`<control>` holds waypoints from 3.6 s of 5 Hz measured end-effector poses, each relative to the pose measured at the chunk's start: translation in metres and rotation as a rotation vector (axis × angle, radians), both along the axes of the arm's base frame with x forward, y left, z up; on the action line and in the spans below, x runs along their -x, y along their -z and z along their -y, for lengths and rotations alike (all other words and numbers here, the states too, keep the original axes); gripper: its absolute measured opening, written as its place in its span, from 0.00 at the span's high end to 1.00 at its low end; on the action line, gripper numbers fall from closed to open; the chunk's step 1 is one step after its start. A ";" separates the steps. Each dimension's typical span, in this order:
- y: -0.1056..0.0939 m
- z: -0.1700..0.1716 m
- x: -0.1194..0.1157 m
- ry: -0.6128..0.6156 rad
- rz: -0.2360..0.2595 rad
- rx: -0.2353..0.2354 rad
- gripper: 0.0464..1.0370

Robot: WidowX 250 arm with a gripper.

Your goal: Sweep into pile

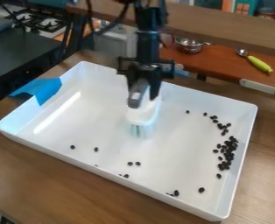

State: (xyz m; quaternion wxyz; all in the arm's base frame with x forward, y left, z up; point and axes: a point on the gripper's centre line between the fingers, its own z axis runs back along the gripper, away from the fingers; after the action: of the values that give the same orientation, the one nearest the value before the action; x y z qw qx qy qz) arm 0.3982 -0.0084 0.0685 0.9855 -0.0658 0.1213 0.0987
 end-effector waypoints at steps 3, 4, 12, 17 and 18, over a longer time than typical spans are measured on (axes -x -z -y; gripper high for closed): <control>-0.002 0.079 -0.017 0.030 0.018 0.050 0.55; -0.003 0.094 -0.021 0.017 0.027 0.064 0.55; -0.028 -0.116 0.047 0.083 0.026 0.012 0.55; -0.006 -0.137 0.089 0.179 0.008 -0.090 0.55; -0.001 -0.125 0.094 0.183 0.004 -0.093 0.55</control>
State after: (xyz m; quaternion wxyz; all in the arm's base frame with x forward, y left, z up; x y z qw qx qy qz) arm 0.3045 0.1162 0.0700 0.9926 -0.0089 0.1201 0.0138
